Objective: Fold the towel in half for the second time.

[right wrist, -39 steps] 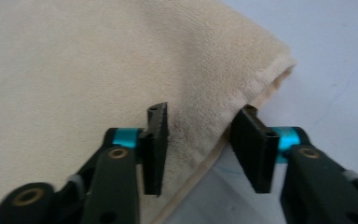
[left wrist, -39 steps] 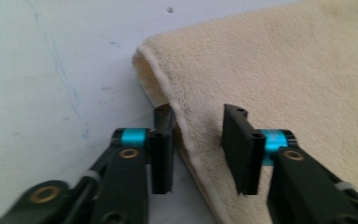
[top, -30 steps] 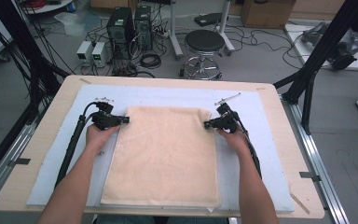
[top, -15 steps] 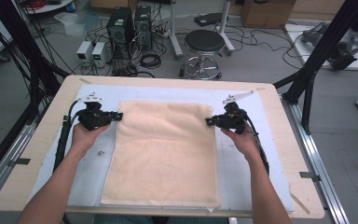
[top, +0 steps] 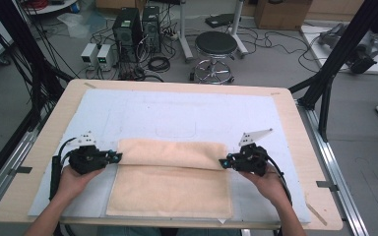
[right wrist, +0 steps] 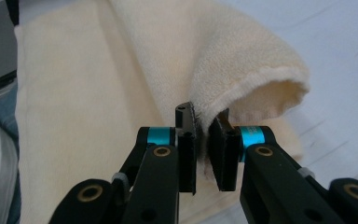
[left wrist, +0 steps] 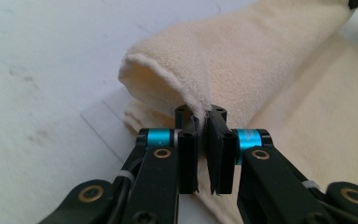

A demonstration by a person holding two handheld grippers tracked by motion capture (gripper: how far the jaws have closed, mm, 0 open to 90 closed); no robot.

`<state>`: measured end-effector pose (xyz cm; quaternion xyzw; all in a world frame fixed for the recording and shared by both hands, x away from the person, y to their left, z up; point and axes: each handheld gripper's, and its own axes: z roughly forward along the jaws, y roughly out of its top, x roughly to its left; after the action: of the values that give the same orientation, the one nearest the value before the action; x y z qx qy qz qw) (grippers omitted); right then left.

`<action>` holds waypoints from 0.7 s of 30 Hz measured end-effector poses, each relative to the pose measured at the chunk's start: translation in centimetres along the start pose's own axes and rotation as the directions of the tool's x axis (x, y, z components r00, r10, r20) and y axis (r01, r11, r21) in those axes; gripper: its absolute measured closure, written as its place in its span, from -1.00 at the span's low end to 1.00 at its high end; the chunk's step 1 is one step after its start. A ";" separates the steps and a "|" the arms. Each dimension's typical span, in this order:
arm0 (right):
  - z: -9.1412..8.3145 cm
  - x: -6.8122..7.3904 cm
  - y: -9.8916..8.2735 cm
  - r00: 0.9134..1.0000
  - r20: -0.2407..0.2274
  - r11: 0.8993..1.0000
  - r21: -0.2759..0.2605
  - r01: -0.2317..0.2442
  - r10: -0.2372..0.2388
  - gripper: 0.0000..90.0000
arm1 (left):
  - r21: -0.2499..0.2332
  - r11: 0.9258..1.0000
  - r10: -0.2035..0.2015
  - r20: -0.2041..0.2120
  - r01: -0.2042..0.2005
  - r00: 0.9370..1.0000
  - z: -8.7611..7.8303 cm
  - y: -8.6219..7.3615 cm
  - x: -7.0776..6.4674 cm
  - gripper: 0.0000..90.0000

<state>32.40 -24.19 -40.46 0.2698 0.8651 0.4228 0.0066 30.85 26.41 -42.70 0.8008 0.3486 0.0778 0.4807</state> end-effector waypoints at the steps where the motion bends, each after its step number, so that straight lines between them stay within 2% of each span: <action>1: 0.2 0.0 -0.4 1.000 0.000 1.000 0.008 -0.004 0.004 0.79 | 0.011 1.000 -0.005 0.008 0.005 1.000 0.1 -0.3 -0.1 0.83; 3: 0.3 0.1 -1.0 1.000 0.014 1.000 0.018 -0.007 0.007 0.73 | 0.040 0.999 -0.003 0.009 0.002 1.000 0.1 -0.6 -0.3 0.75; 6: 0.0 -0.2 -1.3 0.999 0.003 0.999 -0.006 -0.034 0.034 0.50 | 0.049 0.999 -0.008 0.016 0.007 1.000 -0.3 -0.7 -0.2 0.55; 8: -0.4 -0.3 -1.3 0.999 0.006 0.999 -0.021 -0.047 0.047 0.38 | 0.051 0.999 -0.010 0.004 0.010 1.000 -0.7 -0.7 0.0 0.44; 10: -0.8 -0.6 -1.3 0.998 0.035 0.998 -0.032 -0.054 0.055 0.21 | 0.039 0.999 -0.020 -0.011 0.021 1.000 -1.2 -0.6 0.2 0.32; 14: -1.6 -1.1 -0.9 0.994 0.081 0.996 -0.050 -0.069 0.072 0.01 | 0.025 1.000 -0.009 -0.034 0.010 0.999 -2.0 0.1 0.6 0.15; 21: -1.3 -2.2 0.8 0.993 0.094 0.995 -0.071 -0.065 0.071 -0.12 | -0.021 1.000 -0.014 -0.059 0.013 0.998 -1.4 2.3 1.6 0.02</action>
<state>34.30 -25.78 -39.55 0.3189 0.8391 0.4386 0.0430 32.50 27.71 -40.36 0.7909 0.3670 0.1017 0.4790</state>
